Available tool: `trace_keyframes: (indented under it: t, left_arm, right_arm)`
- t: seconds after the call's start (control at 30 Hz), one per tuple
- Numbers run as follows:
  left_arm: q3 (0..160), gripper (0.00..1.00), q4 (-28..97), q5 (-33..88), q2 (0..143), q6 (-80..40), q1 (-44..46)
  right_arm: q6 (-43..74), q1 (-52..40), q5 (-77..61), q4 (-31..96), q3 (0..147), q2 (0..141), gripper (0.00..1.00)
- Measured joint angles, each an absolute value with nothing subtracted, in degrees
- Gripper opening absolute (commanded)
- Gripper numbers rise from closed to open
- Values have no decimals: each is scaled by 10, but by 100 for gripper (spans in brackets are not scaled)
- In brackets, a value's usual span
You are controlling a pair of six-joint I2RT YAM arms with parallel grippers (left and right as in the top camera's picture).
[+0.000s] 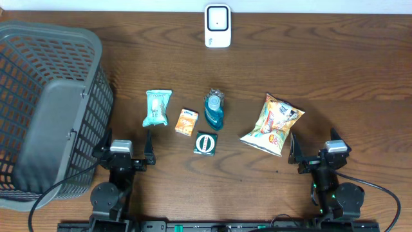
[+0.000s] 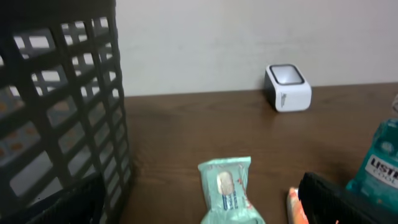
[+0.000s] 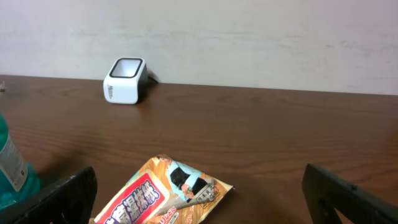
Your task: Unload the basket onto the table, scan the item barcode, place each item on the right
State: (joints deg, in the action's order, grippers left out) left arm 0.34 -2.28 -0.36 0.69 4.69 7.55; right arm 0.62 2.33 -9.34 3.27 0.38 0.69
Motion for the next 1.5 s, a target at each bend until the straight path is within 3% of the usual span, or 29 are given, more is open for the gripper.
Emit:
trace_keyframes:
  t: [0.97, 1.23, 1.5]
  left_arm:
    - [12, 98, 17, 1, 13, 47, 76]
    - [12, 98, 18, 1, 13, 47, 76]
    - [13, 98, 18, 1, 13, 47, 76]
  right_arm:
    - [-51, 23, -81, 6, 4, 7, 99]
    - [213, 23, -325, -3, 4, 7, 99]
    - [446, 23, -442, -46, 4, 7, 96]
